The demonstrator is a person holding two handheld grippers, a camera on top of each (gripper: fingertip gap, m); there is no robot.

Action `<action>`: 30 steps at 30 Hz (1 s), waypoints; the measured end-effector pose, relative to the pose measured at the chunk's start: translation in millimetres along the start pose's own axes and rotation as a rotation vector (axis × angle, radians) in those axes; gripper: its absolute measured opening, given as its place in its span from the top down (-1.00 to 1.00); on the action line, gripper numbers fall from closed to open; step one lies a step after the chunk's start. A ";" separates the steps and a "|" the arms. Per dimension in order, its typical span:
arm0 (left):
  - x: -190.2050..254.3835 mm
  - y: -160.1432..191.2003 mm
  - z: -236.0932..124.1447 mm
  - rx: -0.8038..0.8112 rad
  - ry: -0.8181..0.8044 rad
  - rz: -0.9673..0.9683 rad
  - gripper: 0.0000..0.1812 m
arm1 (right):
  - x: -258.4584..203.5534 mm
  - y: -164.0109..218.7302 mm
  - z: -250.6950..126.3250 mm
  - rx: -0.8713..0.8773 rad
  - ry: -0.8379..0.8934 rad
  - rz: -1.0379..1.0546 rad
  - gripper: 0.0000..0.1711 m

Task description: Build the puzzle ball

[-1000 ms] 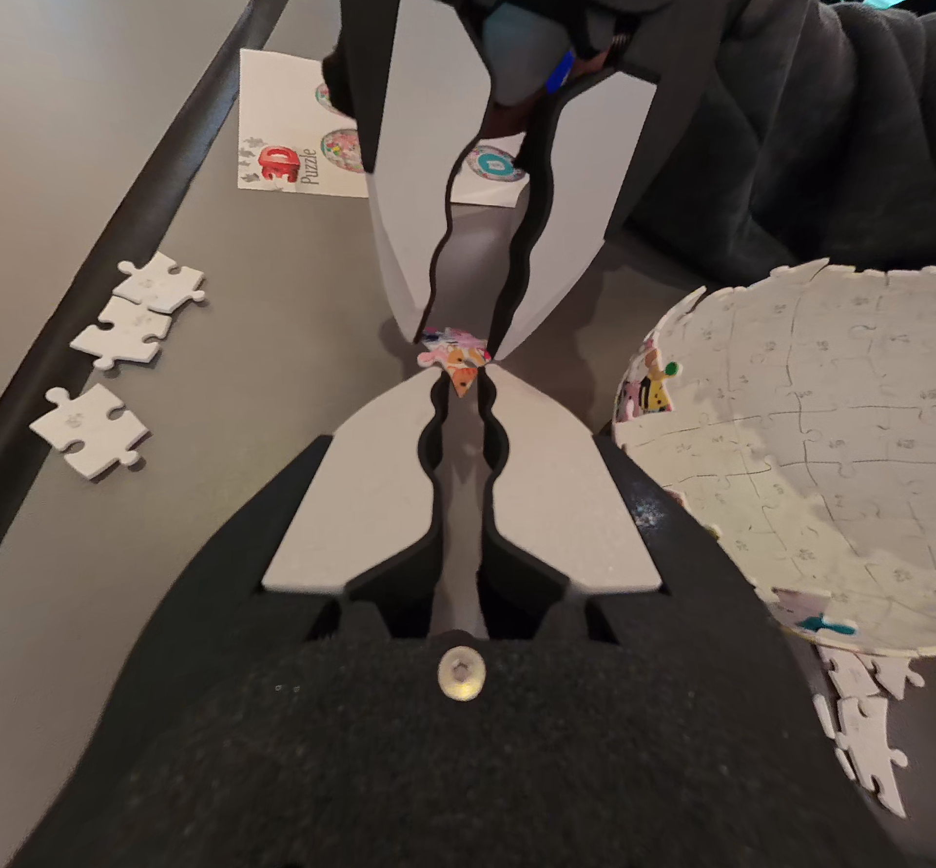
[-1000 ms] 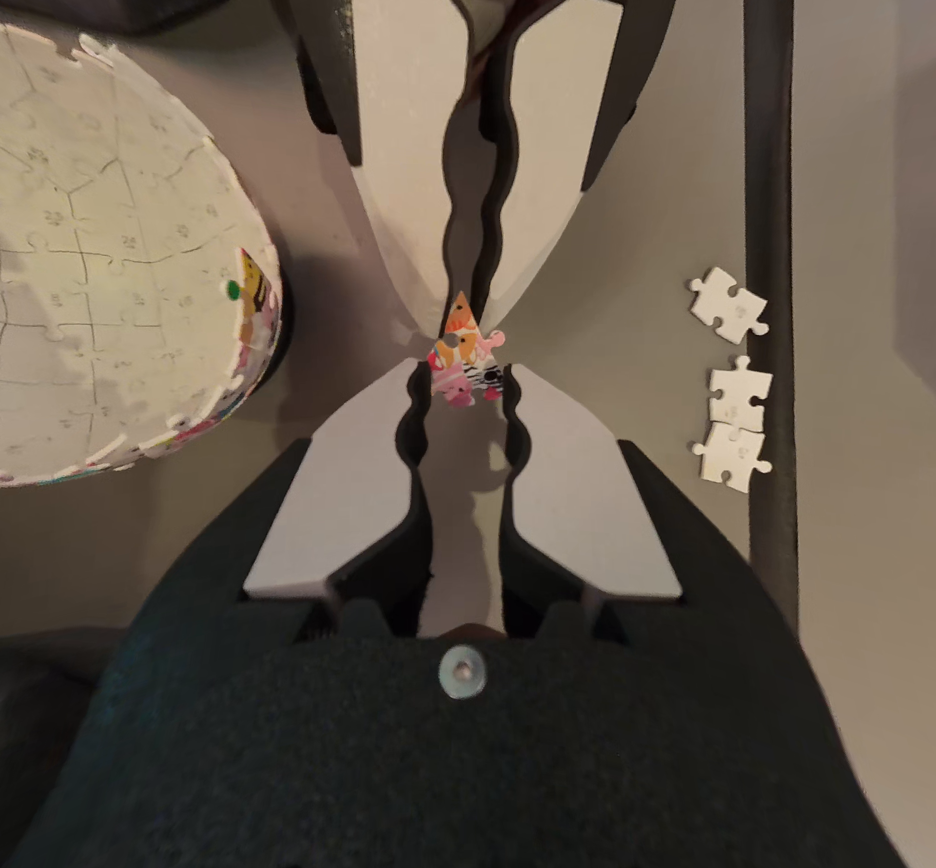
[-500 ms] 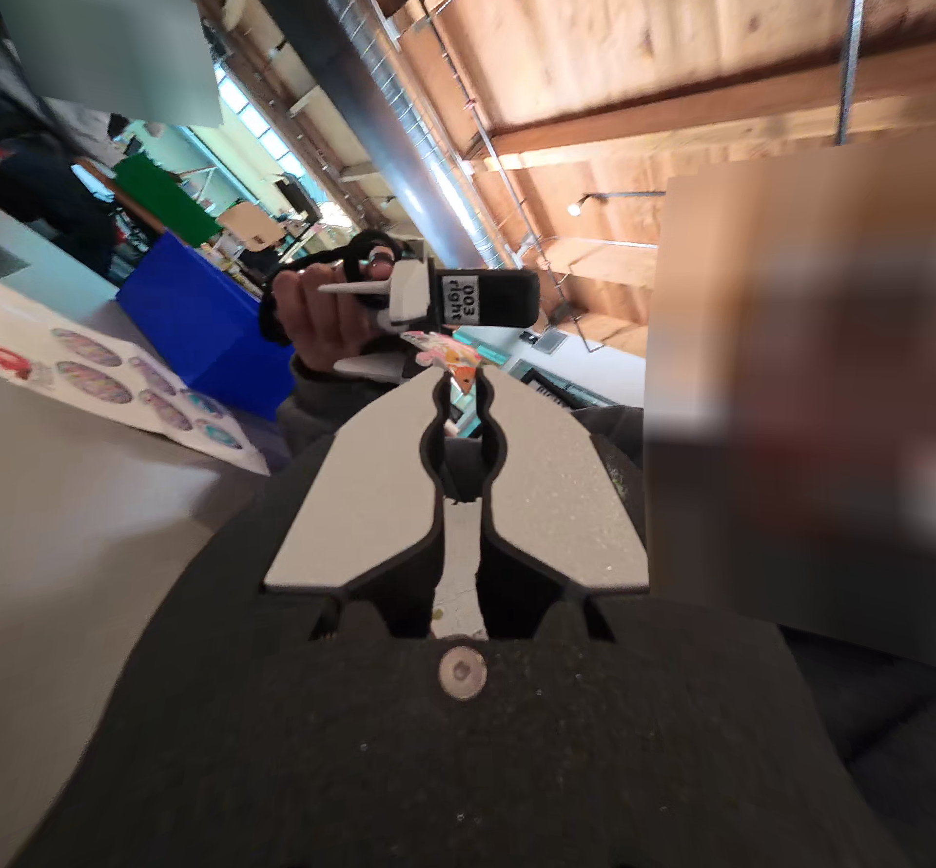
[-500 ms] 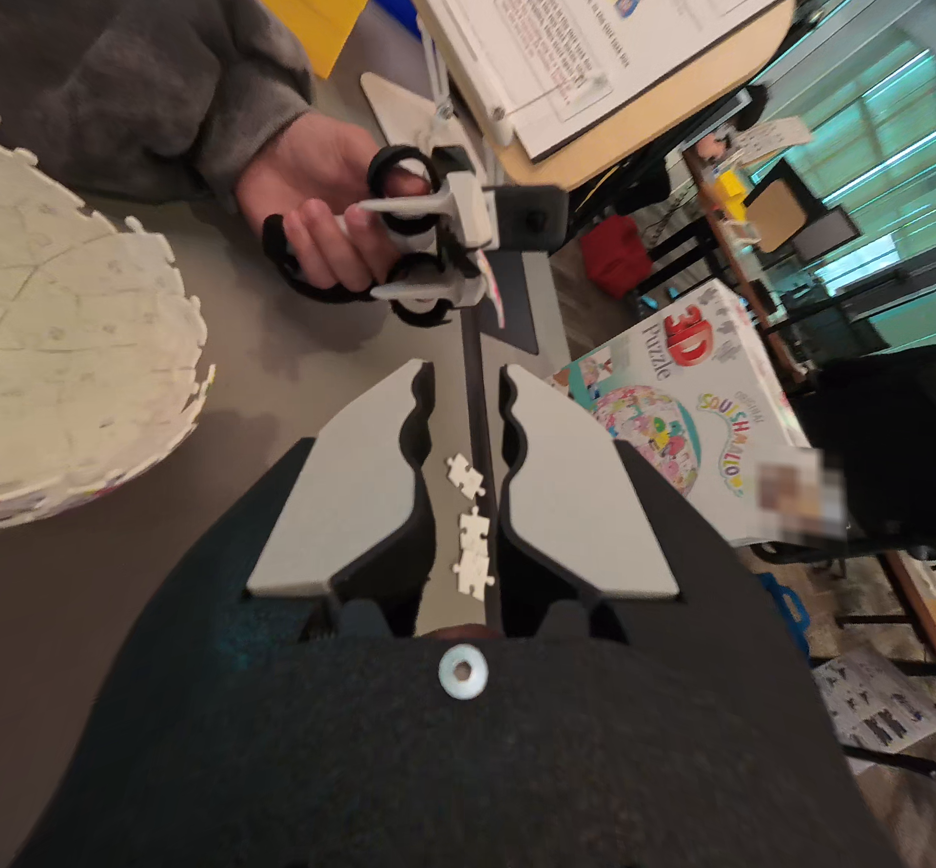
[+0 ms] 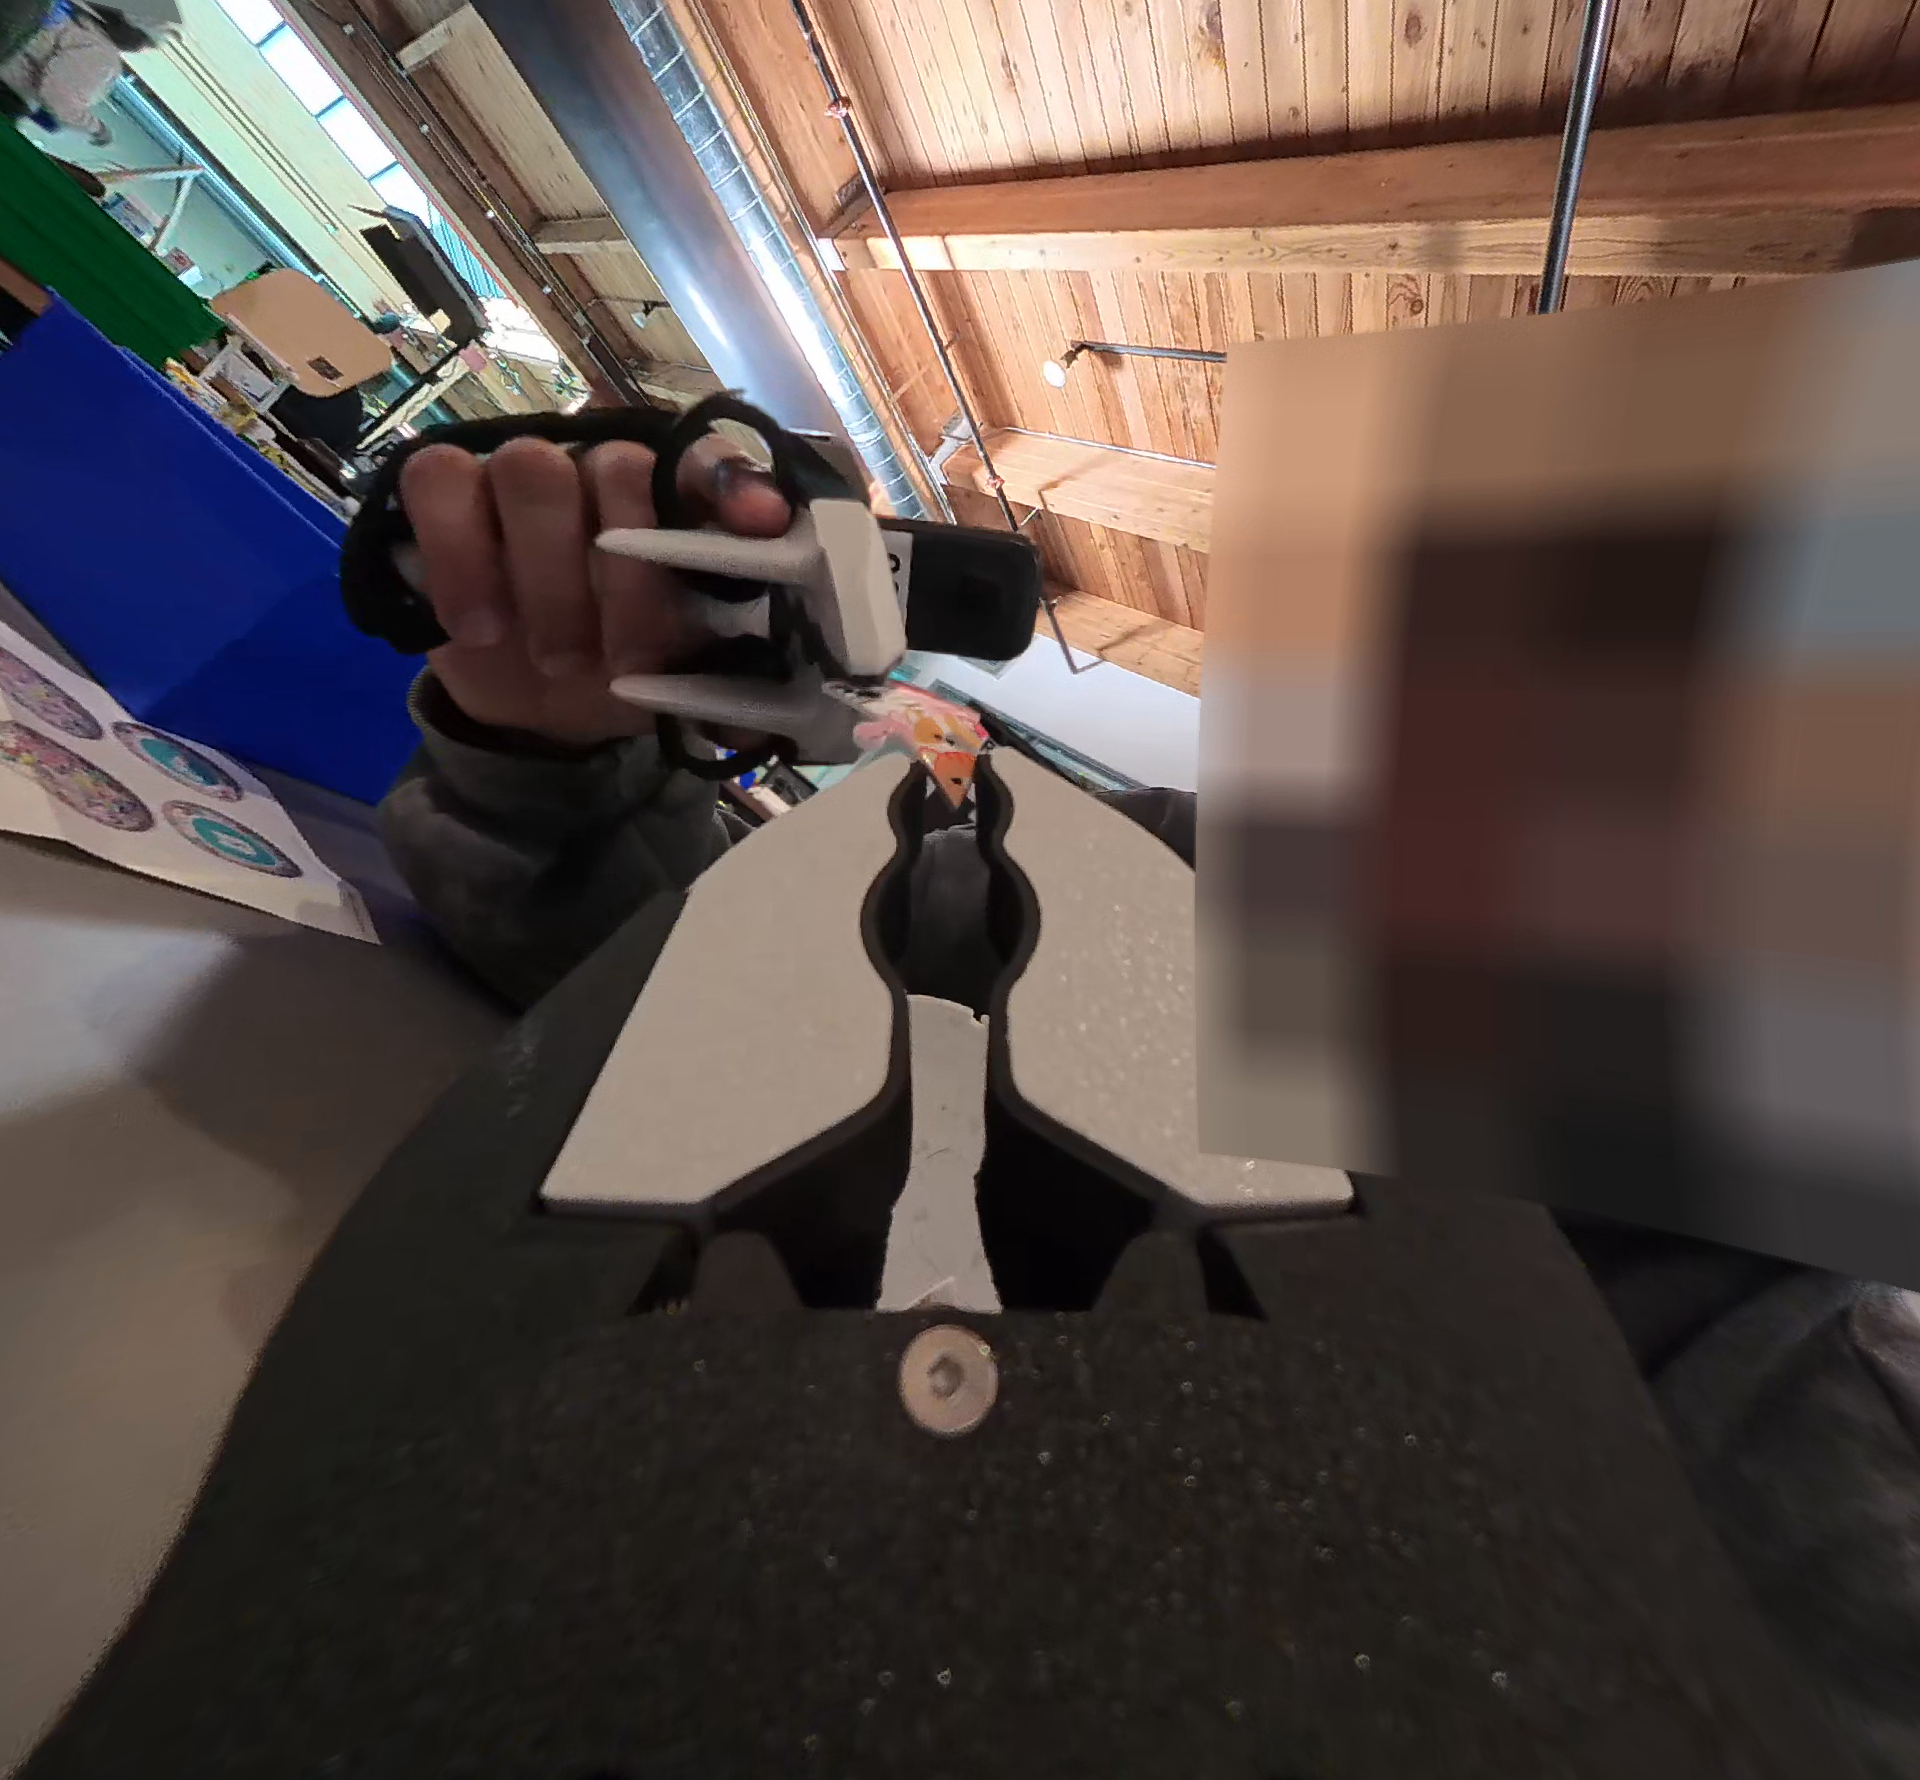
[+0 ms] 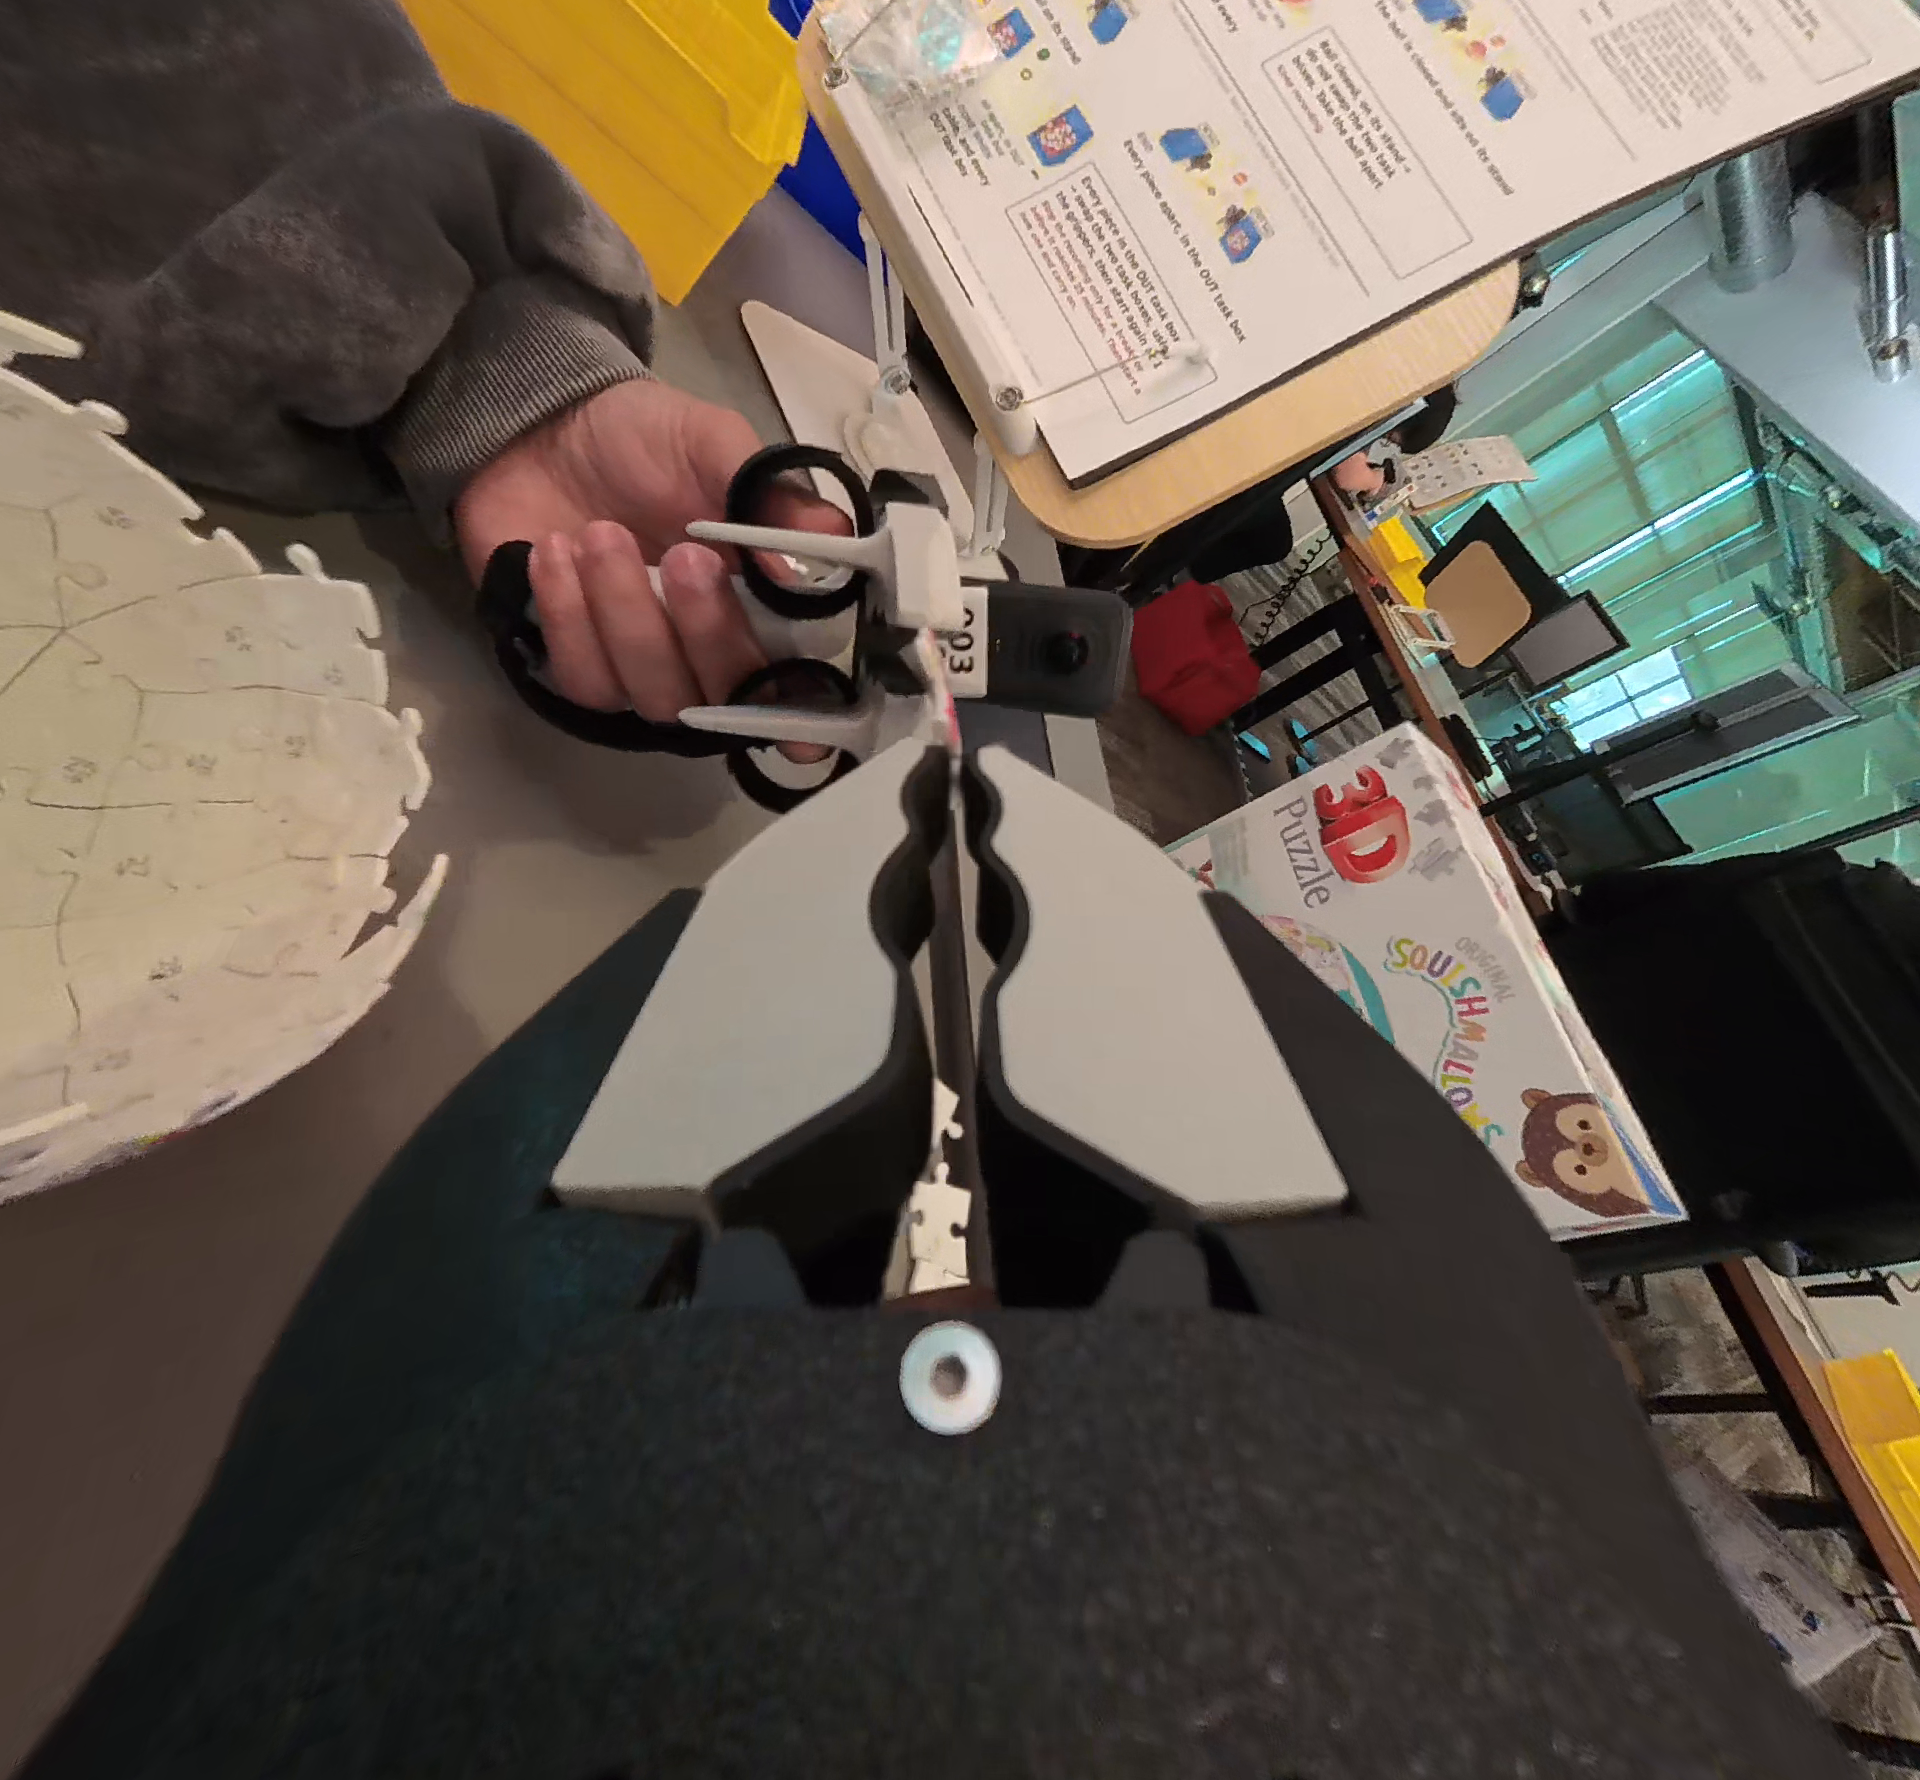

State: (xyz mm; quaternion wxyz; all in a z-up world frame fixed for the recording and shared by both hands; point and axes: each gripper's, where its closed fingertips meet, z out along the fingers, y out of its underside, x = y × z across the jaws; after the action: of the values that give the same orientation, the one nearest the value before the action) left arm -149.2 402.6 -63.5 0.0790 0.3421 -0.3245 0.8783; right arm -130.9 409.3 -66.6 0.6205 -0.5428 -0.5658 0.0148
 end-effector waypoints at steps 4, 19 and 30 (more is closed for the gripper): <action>-4.9 1.2 -0.9 -0.006 -0.008 -0.037 0.90 | 1.2 0.6 -2.1 -0.040 -0.030 0.039 0.98; -66.3 36.3 -35.5 -0.439 -0.720 0.478 0.79 | -40.8 -26.6 -26.3 -0.622 -0.711 0.484 0.98; -91.6 81.3 -41.9 -0.751 -0.823 0.433 0.94 | -100.4 14.0 -3.1 -0.970 -0.744 0.186 0.98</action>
State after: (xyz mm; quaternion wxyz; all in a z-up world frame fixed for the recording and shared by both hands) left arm -132.6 373.2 -188.5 -0.1184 0.5288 -0.6792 0.4949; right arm -156.4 349.5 -144.3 0.0601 -0.7686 -0.6369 -0.0015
